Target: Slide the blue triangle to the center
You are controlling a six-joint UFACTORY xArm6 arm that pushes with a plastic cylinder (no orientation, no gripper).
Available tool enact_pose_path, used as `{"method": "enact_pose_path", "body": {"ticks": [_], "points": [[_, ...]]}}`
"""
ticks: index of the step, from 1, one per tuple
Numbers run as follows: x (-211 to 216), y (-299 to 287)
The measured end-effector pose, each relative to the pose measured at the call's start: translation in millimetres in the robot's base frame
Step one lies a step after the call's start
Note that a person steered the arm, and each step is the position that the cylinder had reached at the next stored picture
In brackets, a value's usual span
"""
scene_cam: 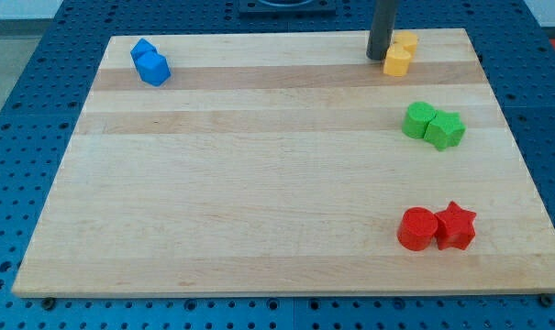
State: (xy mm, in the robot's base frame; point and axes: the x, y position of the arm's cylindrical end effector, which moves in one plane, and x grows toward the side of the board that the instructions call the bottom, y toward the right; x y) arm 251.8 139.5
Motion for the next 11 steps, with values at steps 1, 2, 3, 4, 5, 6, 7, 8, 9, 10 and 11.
{"method": "enact_pose_path", "body": {"ticks": [1,2,3,4,5,6,7,8,9,10,11], "points": [[5.5,0.0],[9.1,0.0],[7.4,-1.7],[-20.3,-61.6],[-51.0,-127.7],[-58.1,-173.0],[-59.7,-230.4],[-60.6,-285.1],[-59.9,-336.8],[-59.7,-374.4],[-55.9,-379.7]]}}
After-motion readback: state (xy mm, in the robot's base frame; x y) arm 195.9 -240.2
